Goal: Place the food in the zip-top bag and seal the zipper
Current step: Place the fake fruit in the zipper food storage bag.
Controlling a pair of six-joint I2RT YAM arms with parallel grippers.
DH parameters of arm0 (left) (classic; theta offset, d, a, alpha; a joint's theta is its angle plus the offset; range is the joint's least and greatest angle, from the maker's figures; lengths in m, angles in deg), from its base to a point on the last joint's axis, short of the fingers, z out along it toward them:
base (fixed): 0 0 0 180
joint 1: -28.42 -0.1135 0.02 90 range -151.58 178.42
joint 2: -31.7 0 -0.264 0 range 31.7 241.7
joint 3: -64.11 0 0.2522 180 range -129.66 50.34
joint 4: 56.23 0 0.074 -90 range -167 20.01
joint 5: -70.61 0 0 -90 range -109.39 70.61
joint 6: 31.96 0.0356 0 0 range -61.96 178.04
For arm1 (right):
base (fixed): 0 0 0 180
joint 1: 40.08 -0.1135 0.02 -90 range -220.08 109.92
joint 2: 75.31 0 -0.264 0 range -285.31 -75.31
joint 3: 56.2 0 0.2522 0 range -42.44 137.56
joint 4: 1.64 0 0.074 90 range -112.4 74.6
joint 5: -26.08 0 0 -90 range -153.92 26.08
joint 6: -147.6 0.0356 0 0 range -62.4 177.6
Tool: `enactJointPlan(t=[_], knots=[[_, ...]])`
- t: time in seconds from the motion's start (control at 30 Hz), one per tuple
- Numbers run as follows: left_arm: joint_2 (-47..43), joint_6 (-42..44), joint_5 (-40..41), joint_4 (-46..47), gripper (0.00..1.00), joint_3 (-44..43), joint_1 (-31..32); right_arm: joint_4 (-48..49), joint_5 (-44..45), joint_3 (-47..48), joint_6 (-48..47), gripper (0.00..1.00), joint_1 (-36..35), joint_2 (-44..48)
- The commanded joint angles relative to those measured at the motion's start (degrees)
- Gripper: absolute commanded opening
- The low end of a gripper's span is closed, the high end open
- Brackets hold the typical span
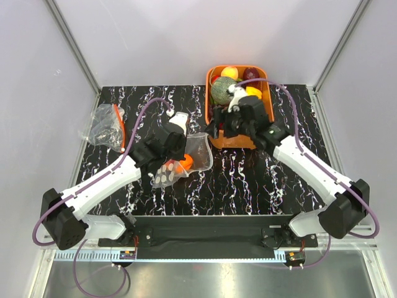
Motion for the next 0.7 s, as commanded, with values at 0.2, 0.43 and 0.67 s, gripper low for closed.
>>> enactJointPlan(t=[0.2, 0.43, 0.67], knots=[[-1.7, 0.3, 2.5, 2.4, 0.00, 0.4, -0.3, -3.0, -1.5, 9.7, -1.0, 1.00, 11.9, -4.0], [-2.2, 0.6, 2.0, 4.0, 0.00, 1.3, -0.3, -1.2, 3.9, 17.8, 0.6, 1.00, 14.0, -13.7], [-3.8, 1.0, 3.7, 6.0, 0.00, 3.5, -0.3, -1.8, 8.3, 31.1, -1.3, 1.00, 15.7, -25.5]])
